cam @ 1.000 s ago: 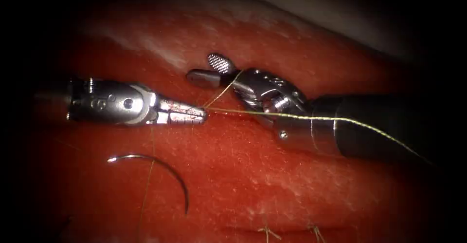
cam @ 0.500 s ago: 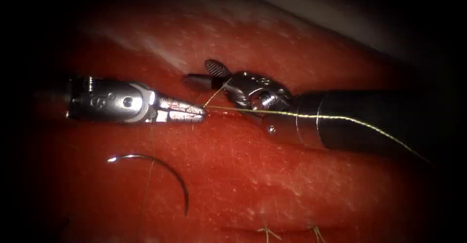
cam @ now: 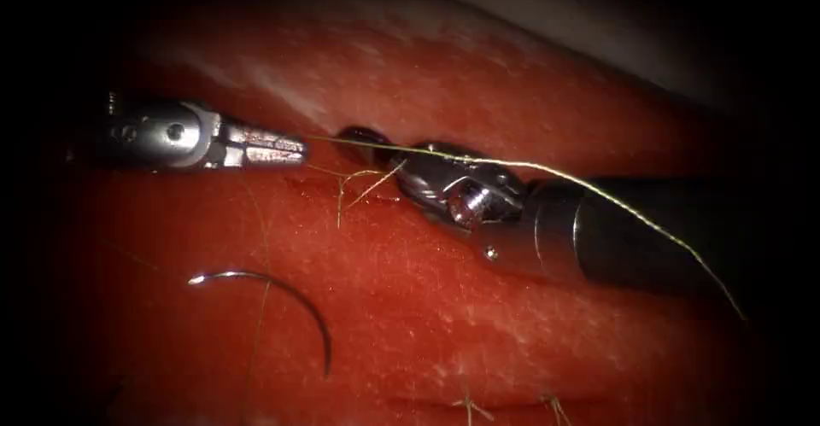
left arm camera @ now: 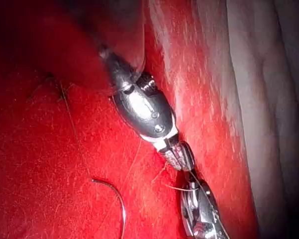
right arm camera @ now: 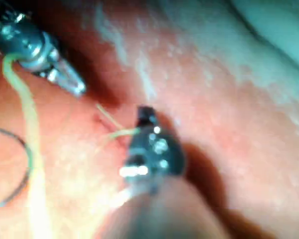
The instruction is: Wound Closure
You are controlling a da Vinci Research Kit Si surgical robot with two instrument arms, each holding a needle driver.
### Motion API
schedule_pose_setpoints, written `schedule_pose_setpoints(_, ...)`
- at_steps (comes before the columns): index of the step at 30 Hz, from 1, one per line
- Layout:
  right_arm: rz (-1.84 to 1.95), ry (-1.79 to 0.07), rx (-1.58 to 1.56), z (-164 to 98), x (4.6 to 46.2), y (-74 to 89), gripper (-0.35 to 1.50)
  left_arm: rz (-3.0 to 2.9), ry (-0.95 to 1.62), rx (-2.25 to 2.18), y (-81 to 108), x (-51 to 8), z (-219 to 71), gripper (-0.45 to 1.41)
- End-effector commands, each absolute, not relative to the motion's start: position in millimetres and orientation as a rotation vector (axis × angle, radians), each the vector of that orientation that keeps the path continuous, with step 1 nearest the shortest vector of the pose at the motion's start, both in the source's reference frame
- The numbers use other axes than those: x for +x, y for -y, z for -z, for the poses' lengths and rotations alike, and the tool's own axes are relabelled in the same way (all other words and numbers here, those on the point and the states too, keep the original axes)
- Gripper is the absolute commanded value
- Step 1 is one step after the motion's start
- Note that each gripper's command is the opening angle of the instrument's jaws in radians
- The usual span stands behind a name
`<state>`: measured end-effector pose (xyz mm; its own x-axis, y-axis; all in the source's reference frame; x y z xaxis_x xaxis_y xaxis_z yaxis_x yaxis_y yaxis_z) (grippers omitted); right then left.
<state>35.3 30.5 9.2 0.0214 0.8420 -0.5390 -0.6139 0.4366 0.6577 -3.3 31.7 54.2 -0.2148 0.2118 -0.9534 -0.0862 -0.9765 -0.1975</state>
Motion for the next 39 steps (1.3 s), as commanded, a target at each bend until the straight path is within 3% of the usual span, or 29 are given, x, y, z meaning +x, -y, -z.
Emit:
schedule_pose_setpoints(1,-1.142,-1.063,0.265,-8.7,36.0,-30.7,-0.35,-2.311,0.15,-1.823,-31.6,-3.6,-55.0,-0.35)
schedule_pose_setpoints(15,-1.062,-1.156,0.23,-4.8,36.1,-29.0,-0.35,-2.433,0.142,-1.523,-39.2,-0.2,-62.8,-0.35)
schedule_pose_setpoints(39,-0.965,-1.185,0.292,-3.6,35.3,-21.9,-0.35,-2.572,-0.284,-1.396,-50.6,-1.5,-67.1,-0.35)
